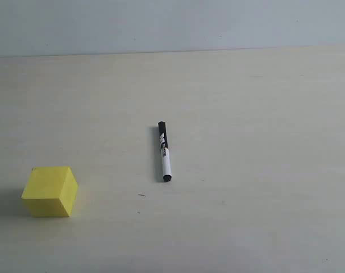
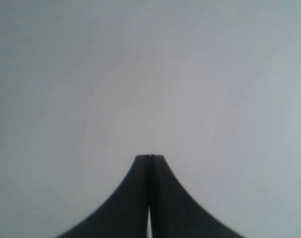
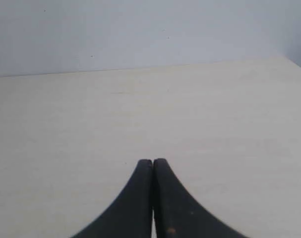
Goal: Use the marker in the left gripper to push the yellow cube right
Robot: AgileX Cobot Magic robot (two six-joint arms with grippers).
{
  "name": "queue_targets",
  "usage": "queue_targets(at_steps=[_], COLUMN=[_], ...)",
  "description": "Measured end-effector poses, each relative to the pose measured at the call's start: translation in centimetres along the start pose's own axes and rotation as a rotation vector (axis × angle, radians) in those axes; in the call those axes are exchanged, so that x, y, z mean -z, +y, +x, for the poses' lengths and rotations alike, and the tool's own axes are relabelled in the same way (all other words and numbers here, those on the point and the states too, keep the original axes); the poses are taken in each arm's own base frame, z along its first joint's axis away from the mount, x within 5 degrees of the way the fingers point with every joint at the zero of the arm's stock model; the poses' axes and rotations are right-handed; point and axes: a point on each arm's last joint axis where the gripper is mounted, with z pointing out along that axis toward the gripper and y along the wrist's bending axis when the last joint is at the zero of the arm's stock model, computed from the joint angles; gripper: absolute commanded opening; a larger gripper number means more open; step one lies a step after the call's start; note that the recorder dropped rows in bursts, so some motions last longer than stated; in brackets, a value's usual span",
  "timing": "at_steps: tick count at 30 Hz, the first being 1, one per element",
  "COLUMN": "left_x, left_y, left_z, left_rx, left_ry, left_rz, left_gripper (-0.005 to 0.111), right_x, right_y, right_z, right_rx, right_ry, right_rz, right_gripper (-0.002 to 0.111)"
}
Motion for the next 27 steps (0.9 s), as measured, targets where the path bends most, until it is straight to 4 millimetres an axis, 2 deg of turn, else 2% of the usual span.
queue_targets(at_steps=[4, 20, 24, 27], left_x=[-2.2, -8.4, -10.6, -12.4], left_y=[0.1, 2.2, 2.1, 1.7], left_z=[-0.3, 3.4, 4.4, 5.9], left_rx=[-0.051, -0.093, -0.132, -0.18], left_ry=[0.123, 0.517, 0.676, 0.842], left_rz=[-0.075, -0.274, -0.297, -0.308], left_gripper=[0.0, 0.0, 0.0, 0.0], right_x=[0.0, 0.0, 0.0, 0.0], right_y=[0.0, 0.0, 0.0, 0.0], right_z=[0.0, 0.0, 0.0, 0.0], right_rx=[0.0, -0.004, -0.004, -0.004], right_ry=[0.0, 0.0, 0.0, 0.0], right_rz=[0.0, -0.001, -0.001, -0.001], right_gripper=[0.0, 0.0, 0.0, 0.0])
